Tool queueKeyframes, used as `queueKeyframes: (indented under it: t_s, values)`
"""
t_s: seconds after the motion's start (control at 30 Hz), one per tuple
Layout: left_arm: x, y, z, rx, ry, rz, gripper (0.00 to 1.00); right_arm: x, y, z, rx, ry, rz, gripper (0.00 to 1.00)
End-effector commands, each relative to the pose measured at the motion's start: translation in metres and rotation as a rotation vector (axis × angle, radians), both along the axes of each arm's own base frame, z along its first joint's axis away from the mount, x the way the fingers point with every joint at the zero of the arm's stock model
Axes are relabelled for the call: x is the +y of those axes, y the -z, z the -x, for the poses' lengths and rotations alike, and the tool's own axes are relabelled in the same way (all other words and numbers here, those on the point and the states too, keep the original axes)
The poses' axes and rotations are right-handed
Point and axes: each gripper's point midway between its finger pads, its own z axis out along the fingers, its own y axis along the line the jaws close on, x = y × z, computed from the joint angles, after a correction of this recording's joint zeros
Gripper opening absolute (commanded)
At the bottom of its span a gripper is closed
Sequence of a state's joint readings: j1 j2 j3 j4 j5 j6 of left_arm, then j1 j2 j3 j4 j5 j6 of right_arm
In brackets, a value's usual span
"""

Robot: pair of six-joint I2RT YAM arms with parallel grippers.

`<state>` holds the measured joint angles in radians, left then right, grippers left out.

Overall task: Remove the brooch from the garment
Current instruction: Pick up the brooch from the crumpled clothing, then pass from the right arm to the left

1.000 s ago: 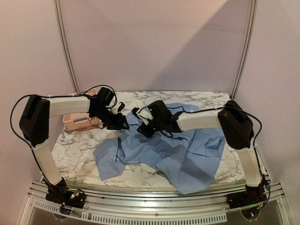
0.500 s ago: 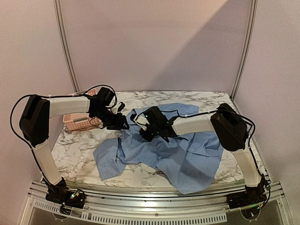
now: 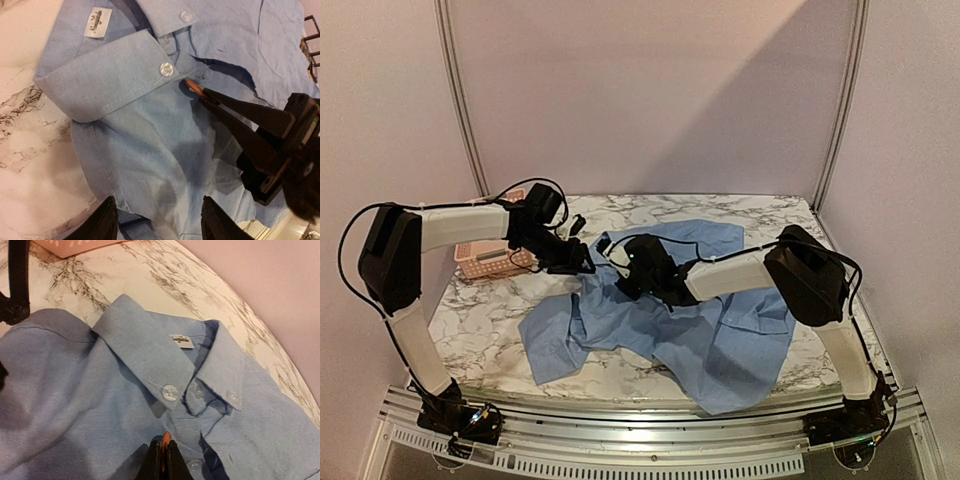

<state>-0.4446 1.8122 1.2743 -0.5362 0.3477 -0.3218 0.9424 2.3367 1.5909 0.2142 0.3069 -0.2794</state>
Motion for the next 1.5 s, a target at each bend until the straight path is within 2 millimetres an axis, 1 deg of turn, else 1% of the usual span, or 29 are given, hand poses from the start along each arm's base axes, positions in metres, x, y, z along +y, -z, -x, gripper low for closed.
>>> queueKeyframes:
  t_s: [0.0, 0.1, 0.2, 0.27, 0.3, 0.33, 0.43, 0.47, 0.5, 0.57, 0.63, 0.73, 0.87, 1.03, 1.17, 1.37, 1.47]
  values:
    - [0.004, -0.018, -0.005, -0.055, -0.006, 0.014, 0.57, -0.015, -0.008, -0.003, -0.001, 0.079, -0.040, 0.01]
    - [0.001, -0.022, -0.004, -0.065, 0.007, 0.032, 0.57, -0.009, -0.010, 0.003, 0.034, 0.049, -0.078, 0.00]
    - [-0.004, -0.031, -0.002, -0.088, 0.029, 0.075, 0.57, -0.005, -0.011, 0.009, 0.086, 0.025, -0.131, 0.00]
    - [-0.008, -0.039, -0.002, -0.111, 0.046, 0.106, 0.57, -0.005, -0.017, 0.012, 0.124, 0.019, -0.186, 0.00]
    - [-0.010, -0.045, -0.001, -0.125, 0.053, 0.123, 0.58, -0.006, -0.022, 0.013, 0.137, 0.013, -0.215, 0.00]
    - [-0.011, -0.048, -0.001, -0.135, 0.058, 0.136, 0.59, -0.007, -0.031, 0.015, 0.152, 0.009, -0.256, 0.00]
    - [-0.017, -0.056, 0.002, -0.153, 0.078, 0.178, 0.62, -0.011, -0.047, 0.019, 0.230, 0.000, -0.385, 0.00]
    - [-0.019, -0.058, 0.002, -0.155, 0.086, 0.195, 0.63, -0.012, -0.057, 0.021, 0.246, -0.016, -0.427, 0.00]
    - [-0.021, -0.058, 0.003, -0.152, 0.093, 0.209, 0.63, -0.013, -0.061, 0.023, 0.273, -0.024, -0.468, 0.00]
    - [-0.025, -0.058, 0.005, -0.147, 0.105, 0.232, 0.65, -0.014, -0.076, 0.028, 0.301, -0.053, -0.534, 0.00]
    - [-0.028, -0.058, 0.006, -0.145, 0.116, 0.253, 0.66, -0.014, -0.085, 0.033, 0.316, -0.066, -0.579, 0.00]
    - [-0.034, -0.063, 0.010, -0.156, 0.140, 0.287, 0.69, -0.012, -0.095, 0.041, 0.339, -0.102, -0.625, 0.00]
    - [-0.043, -0.063, 0.016, -0.155, 0.176, 0.323, 0.72, -0.011, -0.107, 0.052, 0.381, -0.149, -0.702, 0.00]
    - [-0.055, -0.060, 0.021, -0.133, 0.218, 0.380, 0.74, -0.013, -0.119, 0.062, 0.442, -0.198, -0.800, 0.00]
    - [-0.056, -0.053, 0.021, -0.108, 0.213, 0.388, 0.75, -0.019, -0.129, 0.068, 0.496, -0.224, -0.902, 0.00]
    - [-0.060, -0.047, 0.022, -0.087, 0.219, 0.409, 0.77, -0.019, -0.137, 0.071, 0.503, -0.243, -0.950, 0.00]
    - [-0.065, -0.047, 0.026, -0.063, 0.236, 0.449, 0.78, -0.021, -0.143, 0.071, 0.500, -0.250, -0.975, 0.00]
